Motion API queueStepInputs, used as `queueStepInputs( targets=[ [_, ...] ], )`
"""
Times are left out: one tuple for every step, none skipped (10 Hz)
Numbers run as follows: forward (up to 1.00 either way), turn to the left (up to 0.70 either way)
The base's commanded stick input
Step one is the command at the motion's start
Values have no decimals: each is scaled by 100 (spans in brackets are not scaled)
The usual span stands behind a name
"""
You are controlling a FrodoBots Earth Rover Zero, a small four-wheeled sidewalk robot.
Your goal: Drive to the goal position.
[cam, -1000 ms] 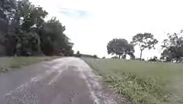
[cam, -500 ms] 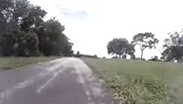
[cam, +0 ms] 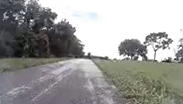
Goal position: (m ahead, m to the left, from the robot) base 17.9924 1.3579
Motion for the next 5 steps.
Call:
queueStepInputs(
  targets=[
    [70,0],
    [70,0],
    [70,0],
    [70,0],
    [70,0]
  ],
)
